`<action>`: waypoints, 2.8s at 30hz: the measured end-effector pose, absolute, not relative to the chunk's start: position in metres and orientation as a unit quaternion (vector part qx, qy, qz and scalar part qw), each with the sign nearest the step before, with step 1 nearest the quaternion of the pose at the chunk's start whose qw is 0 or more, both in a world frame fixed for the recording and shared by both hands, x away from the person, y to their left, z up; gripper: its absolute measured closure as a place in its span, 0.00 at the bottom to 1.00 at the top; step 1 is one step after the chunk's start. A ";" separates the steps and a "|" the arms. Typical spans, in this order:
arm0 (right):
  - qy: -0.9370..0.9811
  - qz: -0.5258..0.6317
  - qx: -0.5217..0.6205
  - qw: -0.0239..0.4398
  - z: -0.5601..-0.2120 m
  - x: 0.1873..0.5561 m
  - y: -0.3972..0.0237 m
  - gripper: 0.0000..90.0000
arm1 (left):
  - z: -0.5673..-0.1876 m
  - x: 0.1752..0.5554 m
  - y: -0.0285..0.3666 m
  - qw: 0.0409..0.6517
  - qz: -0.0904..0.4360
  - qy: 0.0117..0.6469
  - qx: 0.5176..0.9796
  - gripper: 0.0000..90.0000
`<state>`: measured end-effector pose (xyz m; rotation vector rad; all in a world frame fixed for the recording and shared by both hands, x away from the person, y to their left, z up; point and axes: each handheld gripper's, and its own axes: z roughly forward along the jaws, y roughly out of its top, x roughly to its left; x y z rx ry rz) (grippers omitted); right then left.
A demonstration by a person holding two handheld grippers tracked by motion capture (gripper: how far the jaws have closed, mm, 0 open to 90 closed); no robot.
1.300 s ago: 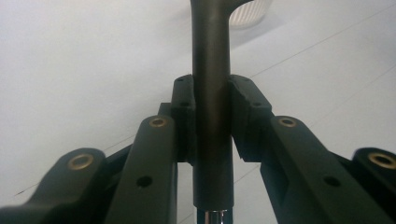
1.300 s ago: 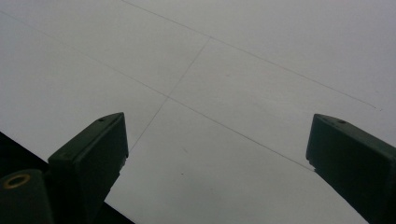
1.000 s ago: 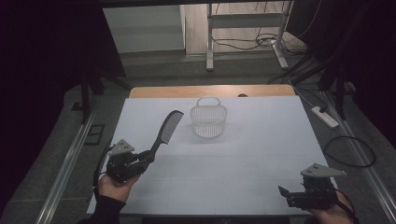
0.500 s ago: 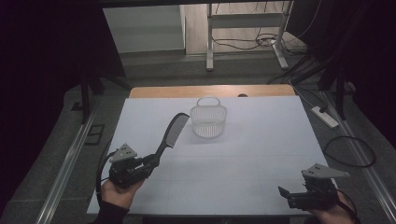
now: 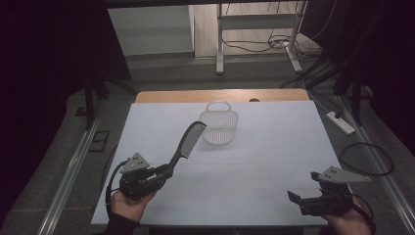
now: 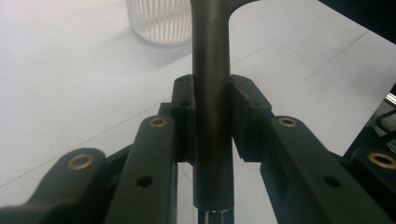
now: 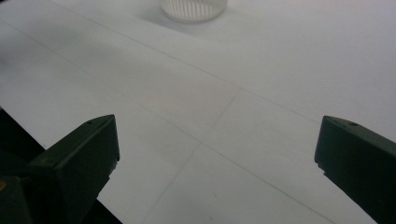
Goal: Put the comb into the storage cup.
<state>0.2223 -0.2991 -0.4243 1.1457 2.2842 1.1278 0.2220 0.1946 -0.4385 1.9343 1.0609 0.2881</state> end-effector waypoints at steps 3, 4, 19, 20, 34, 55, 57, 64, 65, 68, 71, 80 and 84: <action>0.801 0.417 0.399 0.159 -0.420 0.226 -0.297 0.00 | -0.439 0.223 0.191 0.442 0.116 0.422 0.783 0.81; 0.798 0.424 0.399 0.152 -0.419 0.227 -0.297 0.00 | -0.439 0.224 0.190 0.441 0.115 0.420 0.785 0.81; 0.783 0.479 0.384 0.100 -0.405 0.251 -0.285 0.00 | -0.442 0.229 0.175 0.435 0.117 0.398 0.799 0.81; 0.781 0.482 0.386 0.094 -0.405 0.253 -0.284 0.00 | -0.442 0.230 0.175 0.434 0.117 0.397 0.800 0.81; 0.782 0.495 0.375 0.045 -0.404 0.271 -0.257 0.00 | -0.442 0.233 0.167 0.440 0.120 0.383 0.803 0.81; 0.783 0.516 0.349 0.005 -0.394 0.295 -0.214 0.00 | -0.442 0.236 0.152 0.446 0.127 0.358 0.811 0.81; 0.785 0.514 0.347 0.003 -0.394 0.297 -0.209 0.00 | -0.443 0.236 0.151 0.447 0.126 0.355 0.811 0.81; 0.781 0.524 0.340 -0.027 -0.395 0.304 -0.197 0.00 | -0.442 0.236 0.144 0.449 0.126 0.343 0.815 0.81; 0.782 0.523 0.338 -0.026 -0.395 0.305 -0.196 0.00 | -0.442 0.236 0.143 0.449 0.126 0.343 0.816 0.81; 0.785 0.521 0.334 -0.020 -0.395 0.307 -0.192 0.00 | -0.442 0.237 0.140 0.449 0.126 0.339 0.817 0.81; 0.786 0.520 0.334 -0.016 -0.394 0.309 -0.189 0.00 | -0.443 0.237 0.138 0.450 0.127 0.337 0.817 0.81; 0.793 0.501 0.346 -0.021 -0.393 0.318 -0.173 0.00 | -0.443 0.238 0.132 0.452 0.124 0.333 0.818 0.81; 0.790 0.494 0.361 -0.028 -0.391 0.322 -0.167 0.00 | -0.443 0.239 0.130 0.455 0.124 0.333 0.817 0.81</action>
